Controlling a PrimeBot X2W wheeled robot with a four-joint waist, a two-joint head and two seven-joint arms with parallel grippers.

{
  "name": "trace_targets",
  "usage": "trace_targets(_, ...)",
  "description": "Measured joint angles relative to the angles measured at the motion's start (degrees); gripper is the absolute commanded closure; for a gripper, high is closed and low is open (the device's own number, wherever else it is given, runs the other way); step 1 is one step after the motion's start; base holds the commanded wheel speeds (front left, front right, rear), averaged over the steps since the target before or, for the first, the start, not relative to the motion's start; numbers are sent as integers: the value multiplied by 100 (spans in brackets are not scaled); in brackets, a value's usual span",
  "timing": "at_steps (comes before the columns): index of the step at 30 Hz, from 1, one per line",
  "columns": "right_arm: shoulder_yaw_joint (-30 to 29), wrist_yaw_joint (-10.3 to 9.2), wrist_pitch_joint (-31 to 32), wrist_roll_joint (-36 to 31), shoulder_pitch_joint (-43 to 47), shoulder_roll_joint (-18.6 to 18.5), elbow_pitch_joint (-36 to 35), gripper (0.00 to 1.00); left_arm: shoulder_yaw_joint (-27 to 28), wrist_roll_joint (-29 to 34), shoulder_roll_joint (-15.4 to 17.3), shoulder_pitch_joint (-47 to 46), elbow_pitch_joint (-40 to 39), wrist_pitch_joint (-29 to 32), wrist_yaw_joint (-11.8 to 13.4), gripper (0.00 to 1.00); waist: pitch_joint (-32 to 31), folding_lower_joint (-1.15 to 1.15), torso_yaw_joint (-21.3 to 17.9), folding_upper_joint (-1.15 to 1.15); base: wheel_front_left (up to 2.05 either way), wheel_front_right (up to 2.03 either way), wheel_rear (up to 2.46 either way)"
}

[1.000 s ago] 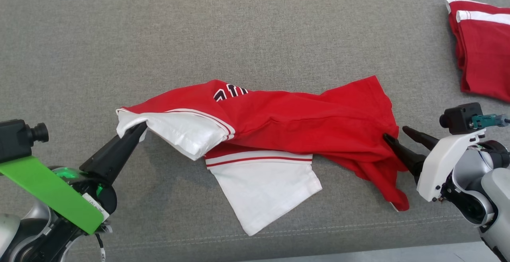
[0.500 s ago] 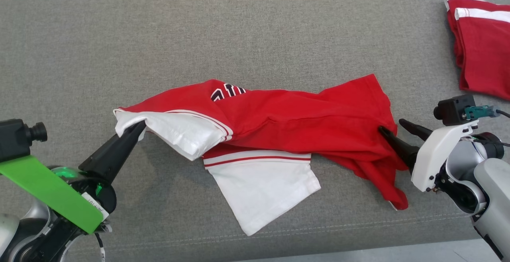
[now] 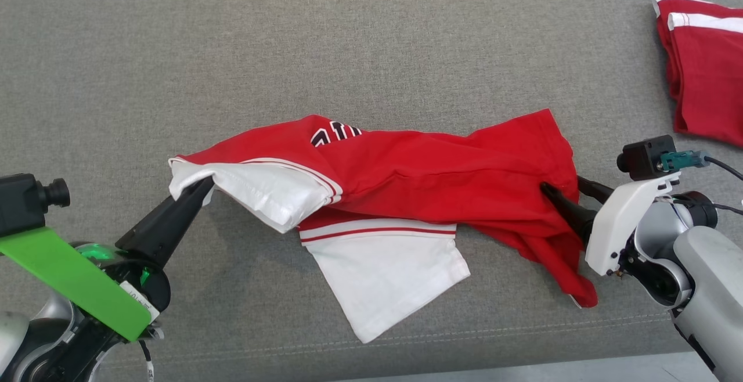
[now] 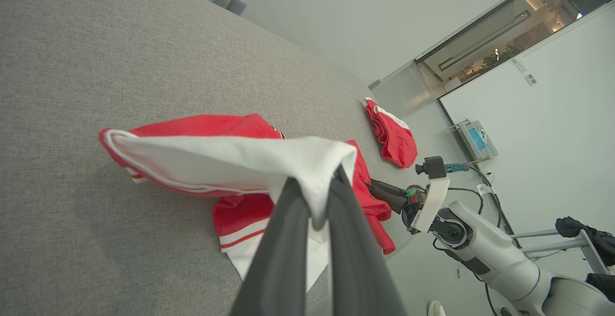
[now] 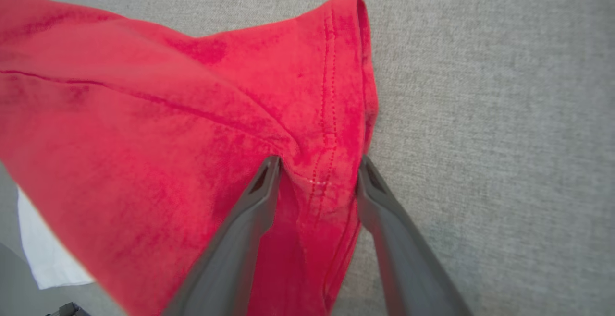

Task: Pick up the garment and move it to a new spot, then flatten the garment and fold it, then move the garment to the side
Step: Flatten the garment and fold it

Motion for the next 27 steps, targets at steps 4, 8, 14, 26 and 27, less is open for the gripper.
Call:
trace_targets(4, 24, 16, -41, -15, -30, 15, 100, 28, 1, 0, 0, 0, -1, 0, 2, 100, 0, 0, 2, 0, 0, 0, 0)
trace_targets(8, 47, 52, -92, -44, -89, 43, 169, 33, 4, 1, 0, 0, -2, 0, 3, 100, 1, 0, -8, 0, 0, 0, 0)
trace_targets(14, 89, 74, -149, -68, -174, 51, 255, 55, 11, 0, 0, 0, -2, 0, 5, 100, -11, 0, -47, 0, 0, 0, 0)
trace_targets(26, 130, 107, -320, -84, -270, 124, 427, 100, 11, 0, 0, 0, -26, -1, 12, 100, 3, 0, -73, 0, 0, 0, 0)
trace_targets(27, 130, 116, -327, -84, -291, 126, 442, 100, 11, 0, 0, 0, -26, -2, 12, 100, 3, 0, -74, 0, 0, 0, 0)
